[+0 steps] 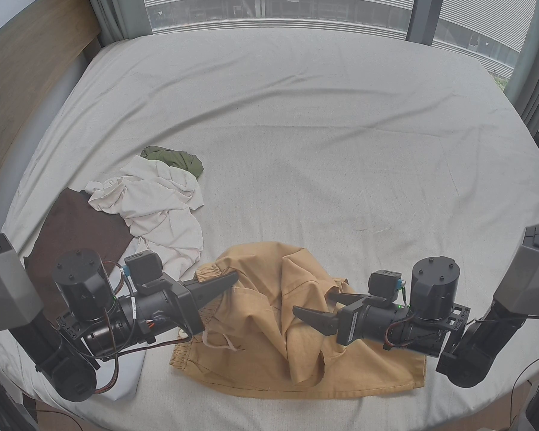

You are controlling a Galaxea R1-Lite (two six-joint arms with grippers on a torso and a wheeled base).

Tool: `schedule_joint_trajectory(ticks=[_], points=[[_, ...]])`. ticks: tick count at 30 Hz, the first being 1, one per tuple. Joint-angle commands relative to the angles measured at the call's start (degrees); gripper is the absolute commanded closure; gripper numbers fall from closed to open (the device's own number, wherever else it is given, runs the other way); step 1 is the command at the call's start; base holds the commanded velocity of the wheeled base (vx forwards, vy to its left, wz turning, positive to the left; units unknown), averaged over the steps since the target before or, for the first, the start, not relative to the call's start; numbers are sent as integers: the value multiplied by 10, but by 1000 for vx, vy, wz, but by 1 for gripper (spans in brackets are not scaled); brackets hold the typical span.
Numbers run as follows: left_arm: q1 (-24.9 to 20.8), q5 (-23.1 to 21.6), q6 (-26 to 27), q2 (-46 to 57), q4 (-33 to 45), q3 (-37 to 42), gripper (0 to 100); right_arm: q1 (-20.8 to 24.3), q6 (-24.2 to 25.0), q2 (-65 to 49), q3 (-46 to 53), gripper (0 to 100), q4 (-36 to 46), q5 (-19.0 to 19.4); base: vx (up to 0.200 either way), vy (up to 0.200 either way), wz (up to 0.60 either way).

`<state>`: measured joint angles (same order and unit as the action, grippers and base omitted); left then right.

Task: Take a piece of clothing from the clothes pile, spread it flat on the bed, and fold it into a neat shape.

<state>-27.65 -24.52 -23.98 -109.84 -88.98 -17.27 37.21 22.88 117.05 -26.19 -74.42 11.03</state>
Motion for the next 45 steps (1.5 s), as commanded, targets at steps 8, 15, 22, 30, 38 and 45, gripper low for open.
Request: schedule_joint_trajectory(ticks=[8, 15, 22, 30, 38, 45], points=[[1, 0, 0, -2, -1, 0, 100, -16, 126, -10, -26, 0, 10, -1, 0, 0, 0], [1, 0, 0, -2, -1, 0, 100, -25, 242, -11, -64, 0, 52, 0, 0, 0, 0], [0, 0, 0, -2, -1, 0, 100, -29, 316, -10, -91, 0, 99, 0, 0, 0, 0], [0, 0, 0, 2, -1, 0, 100, -51, 401, -11, -130, 100, 145, 0, 0, 0, 0], [0, 0, 0, 5, -1, 0, 100, -48, 406, -5, -128, 100, 147, 1, 0, 0, 0], [0, 0, 1, 6, -1, 0, 100, -53, 403, -5, -118, 100, 147, 0, 0, 0, 0]])
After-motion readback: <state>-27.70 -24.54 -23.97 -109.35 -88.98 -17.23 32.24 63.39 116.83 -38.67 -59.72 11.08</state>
